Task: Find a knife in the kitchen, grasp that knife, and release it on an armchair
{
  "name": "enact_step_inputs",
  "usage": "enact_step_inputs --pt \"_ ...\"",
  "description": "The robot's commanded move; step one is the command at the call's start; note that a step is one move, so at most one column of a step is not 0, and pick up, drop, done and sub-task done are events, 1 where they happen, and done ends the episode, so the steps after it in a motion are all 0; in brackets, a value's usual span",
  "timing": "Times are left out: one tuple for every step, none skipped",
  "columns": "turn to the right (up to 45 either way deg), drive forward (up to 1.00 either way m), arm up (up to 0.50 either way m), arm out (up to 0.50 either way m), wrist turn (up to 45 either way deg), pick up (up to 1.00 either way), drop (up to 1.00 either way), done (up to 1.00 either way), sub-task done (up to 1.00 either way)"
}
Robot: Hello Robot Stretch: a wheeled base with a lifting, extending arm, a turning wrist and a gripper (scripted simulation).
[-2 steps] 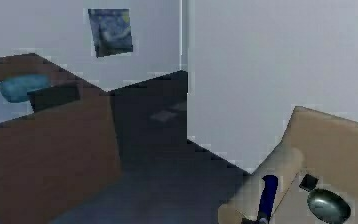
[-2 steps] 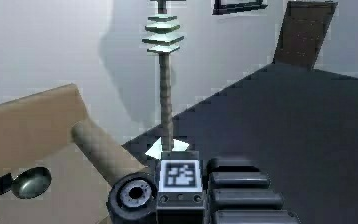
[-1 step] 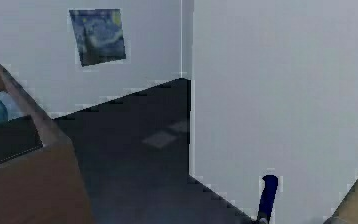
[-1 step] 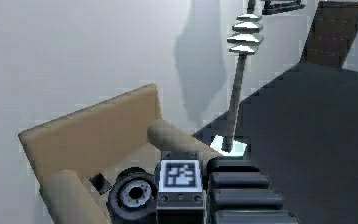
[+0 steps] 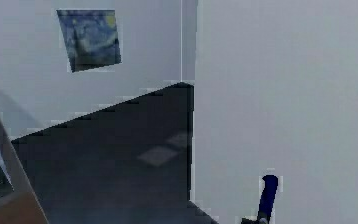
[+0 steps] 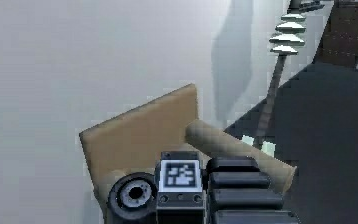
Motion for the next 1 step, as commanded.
enact_step_inputs --pt "42.0 0.0 0.0 0.0 0.0 0.0 0.0 0.0 0.0"
